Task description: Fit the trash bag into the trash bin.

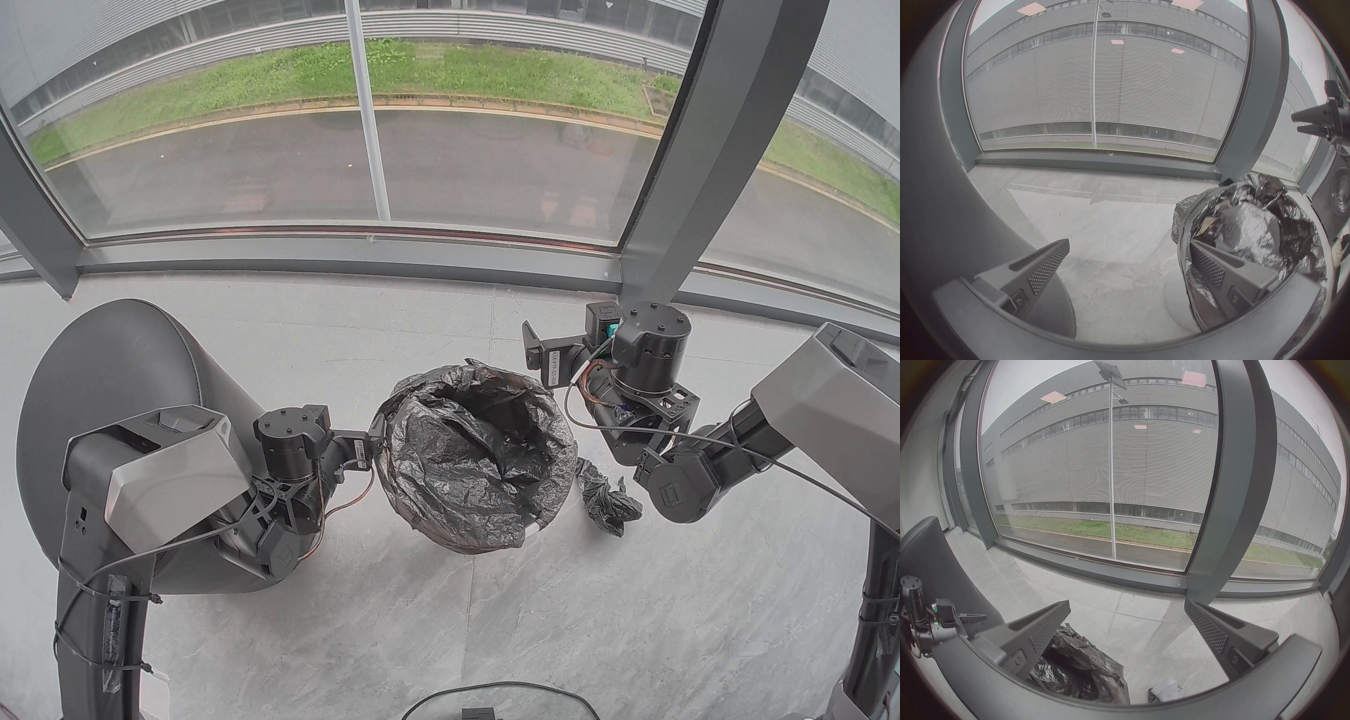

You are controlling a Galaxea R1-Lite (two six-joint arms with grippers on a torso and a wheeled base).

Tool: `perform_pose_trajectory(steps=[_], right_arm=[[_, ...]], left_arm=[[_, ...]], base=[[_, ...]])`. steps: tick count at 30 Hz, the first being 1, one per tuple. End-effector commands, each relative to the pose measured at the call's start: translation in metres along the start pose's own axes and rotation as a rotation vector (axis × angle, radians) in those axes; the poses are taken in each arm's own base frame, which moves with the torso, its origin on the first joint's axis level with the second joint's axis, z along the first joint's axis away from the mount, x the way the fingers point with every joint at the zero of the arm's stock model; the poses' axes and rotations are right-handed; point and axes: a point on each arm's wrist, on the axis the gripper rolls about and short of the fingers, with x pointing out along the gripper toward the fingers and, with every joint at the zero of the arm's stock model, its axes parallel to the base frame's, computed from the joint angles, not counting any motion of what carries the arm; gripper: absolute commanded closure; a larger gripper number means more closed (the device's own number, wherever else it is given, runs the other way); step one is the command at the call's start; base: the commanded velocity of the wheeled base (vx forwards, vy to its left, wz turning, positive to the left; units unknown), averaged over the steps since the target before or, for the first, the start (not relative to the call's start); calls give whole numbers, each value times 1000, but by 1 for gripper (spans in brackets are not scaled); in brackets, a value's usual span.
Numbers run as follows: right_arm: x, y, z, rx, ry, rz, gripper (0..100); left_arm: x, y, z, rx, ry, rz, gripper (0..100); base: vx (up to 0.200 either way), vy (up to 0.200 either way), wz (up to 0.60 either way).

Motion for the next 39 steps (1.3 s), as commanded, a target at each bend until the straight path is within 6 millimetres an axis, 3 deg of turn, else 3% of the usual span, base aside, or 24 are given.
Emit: perform_pose_trajectory(steps=[1, 8, 17, 28, 32, 39], right_arm=[[0, 1, -5, -7, 14, 2, 0], [0, 1, -7, -9, 18, 3, 0], [-1, 2, -12, -10, 29, 5, 0], [-8, -5, -11, 5, -2, -7, 0], [-14, -9, -26, -3, 41, -6, 0], [-9, -25, -58, -4, 102, -49, 0]], left_arm=[[2, 1, -17, 7, 37, 3, 0], [-7, -7, -45, 17, 79, -19, 0], [-28, -16, -44, -55, 134, -45, 0], [-81, -23, 0, -242, 157, -106, 0], [-115, -27, 25, -310, 149, -153, 0], [-147, -26, 80, -354, 18, -204, 0]], base=[[0, 0, 0], [0, 0, 0], [0, 0, 0], [0, 0, 0], [0, 0, 0], [0, 0, 0]])
